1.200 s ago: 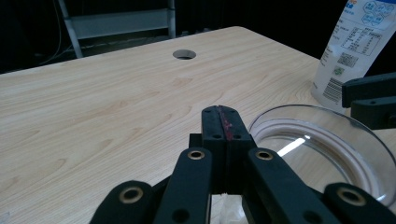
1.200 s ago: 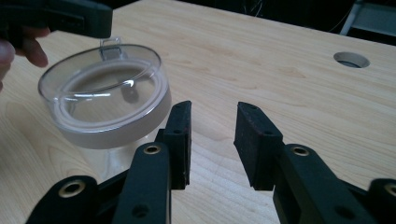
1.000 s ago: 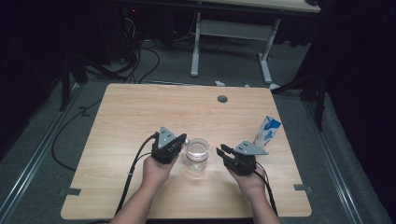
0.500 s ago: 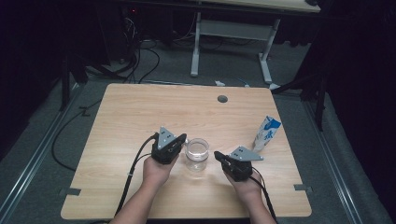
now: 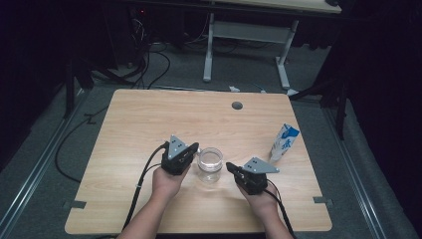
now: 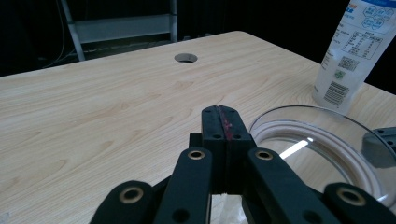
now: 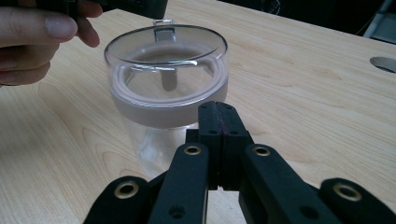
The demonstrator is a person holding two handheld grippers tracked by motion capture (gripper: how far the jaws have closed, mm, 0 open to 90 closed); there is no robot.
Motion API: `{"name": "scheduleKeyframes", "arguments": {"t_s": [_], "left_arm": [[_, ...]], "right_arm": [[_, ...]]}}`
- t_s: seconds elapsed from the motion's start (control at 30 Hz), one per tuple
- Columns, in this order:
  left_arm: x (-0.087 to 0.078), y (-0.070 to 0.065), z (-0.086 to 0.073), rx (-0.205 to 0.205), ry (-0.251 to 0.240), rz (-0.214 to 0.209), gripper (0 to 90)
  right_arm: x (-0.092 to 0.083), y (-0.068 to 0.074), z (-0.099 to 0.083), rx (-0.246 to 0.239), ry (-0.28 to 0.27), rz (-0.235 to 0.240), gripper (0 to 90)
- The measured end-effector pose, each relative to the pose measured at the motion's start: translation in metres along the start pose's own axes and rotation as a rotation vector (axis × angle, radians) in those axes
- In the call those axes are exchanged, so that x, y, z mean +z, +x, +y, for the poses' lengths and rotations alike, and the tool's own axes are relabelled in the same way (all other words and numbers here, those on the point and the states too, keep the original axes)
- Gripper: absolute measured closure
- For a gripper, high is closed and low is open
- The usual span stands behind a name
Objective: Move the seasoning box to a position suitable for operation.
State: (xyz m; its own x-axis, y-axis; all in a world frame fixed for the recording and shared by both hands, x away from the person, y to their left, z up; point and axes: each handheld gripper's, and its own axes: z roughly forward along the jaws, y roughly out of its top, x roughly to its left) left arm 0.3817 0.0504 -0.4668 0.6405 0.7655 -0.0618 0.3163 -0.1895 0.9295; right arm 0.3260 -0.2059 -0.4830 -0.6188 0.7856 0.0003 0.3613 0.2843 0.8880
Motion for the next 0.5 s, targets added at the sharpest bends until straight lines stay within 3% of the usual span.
{"name": "scheduleKeyframes", "arguments": {"t_s": [0.5], "left_arm": [[0.0008, -0.0001, -0.0008, -0.011, -0.006, -0.007, 90.0]], "right_arm": [[0.0004, 0.0026, 0.0010, -0.008, -0.007, 0.006, 89.5]]}}
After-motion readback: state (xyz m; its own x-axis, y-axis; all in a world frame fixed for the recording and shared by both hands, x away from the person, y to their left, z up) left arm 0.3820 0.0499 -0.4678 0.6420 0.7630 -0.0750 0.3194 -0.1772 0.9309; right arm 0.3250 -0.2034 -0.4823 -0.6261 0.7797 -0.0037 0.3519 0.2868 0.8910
